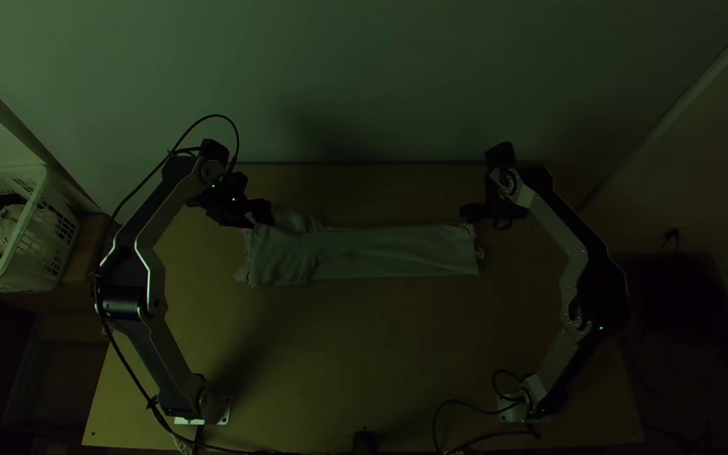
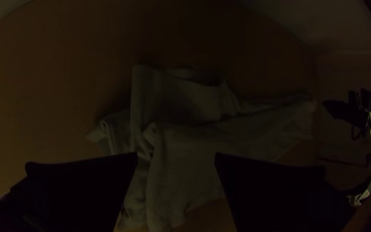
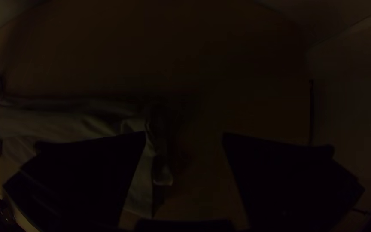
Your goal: Fold the t-shirt
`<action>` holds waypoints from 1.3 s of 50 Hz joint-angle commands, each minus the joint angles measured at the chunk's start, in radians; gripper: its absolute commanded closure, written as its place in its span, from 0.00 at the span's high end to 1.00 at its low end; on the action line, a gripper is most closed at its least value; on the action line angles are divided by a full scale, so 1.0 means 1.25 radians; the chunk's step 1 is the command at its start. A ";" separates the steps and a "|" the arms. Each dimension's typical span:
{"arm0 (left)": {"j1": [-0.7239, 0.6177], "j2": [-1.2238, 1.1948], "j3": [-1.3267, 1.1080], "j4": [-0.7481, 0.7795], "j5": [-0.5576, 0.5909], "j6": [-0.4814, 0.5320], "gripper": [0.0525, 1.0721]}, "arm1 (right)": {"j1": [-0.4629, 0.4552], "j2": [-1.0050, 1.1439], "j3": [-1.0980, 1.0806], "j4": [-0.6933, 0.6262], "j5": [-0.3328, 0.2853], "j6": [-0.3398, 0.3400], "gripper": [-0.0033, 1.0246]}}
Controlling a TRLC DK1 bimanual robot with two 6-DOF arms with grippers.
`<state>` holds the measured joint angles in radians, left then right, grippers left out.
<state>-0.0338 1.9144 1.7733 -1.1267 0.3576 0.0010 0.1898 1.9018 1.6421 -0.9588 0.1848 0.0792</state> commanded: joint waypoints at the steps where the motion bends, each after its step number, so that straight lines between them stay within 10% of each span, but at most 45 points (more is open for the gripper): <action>1: 0.044 -0.017 -0.006 0.001 0.085 0.002 0.96 | -0.024 -0.037 0.002 0.016 0.014 0.032 0.97; 44: 0.319 -0.095 -0.411 0.210 0.388 0.258 0.96 | 0.005 -0.269 -0.074 0.020 0.001 0.083 0.97; 65: 0.279 0.010 -0.450 0.251 0.416 0.232 0.96 | 0.029 -0.307 -0.121 0.020 0.002 0.094 0.97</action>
<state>0.3336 1.8790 1.2377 -0.8310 0.8722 0.3134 0.2123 1.5459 1.5150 -0.9318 0.1844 0.1757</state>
